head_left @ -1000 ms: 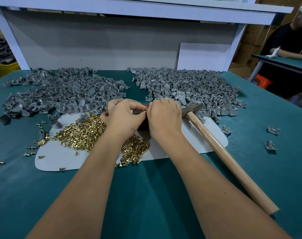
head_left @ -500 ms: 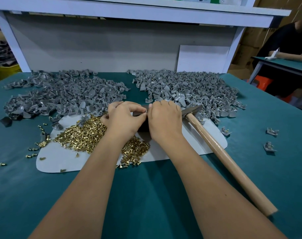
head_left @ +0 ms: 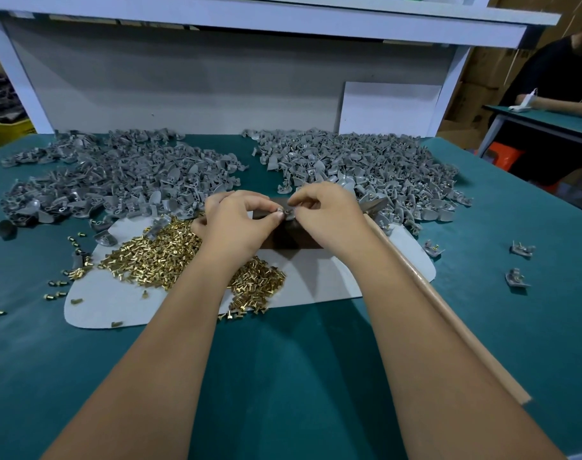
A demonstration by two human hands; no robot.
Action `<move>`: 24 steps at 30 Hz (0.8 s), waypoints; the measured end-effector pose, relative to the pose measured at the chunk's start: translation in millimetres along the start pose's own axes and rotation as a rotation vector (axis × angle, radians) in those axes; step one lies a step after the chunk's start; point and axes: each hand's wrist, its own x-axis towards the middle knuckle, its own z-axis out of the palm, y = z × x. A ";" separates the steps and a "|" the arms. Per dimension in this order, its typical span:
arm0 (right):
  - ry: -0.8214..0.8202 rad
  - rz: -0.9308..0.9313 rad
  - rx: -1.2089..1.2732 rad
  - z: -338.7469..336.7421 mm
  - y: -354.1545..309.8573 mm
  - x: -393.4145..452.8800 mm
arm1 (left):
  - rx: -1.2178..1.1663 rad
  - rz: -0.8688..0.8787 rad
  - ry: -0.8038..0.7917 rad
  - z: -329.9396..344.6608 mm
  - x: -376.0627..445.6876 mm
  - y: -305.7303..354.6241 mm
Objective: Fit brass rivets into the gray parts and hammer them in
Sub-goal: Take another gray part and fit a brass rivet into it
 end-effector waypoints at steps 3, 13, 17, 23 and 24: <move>-0.003 -0.051 -0.090 0.8 1.2 0.1 | -0.002 0.007 0.001 0.3 -0.3 -0.2; 0.027 -0.108 -0.194 3.3 -5.9 -0.6 | 0.009 0.016 0.024 0.6 -0.7 0.8; 0.115 -0.104 -0.078 2.7 -5.2 -1.2 | -0.021 0.055 0.004 -0.8 -0.8 1.9; 0.148 -0.162 -0.028 4.3 -8.5 -3.1 | -0.127 0.083 0.056 1.0 -3.0 4.0; 0.146 -0.179 -0.030 5.2 -9.1 -3.7 | -0.170 0.087 0.067 1.4 -2.6 4.0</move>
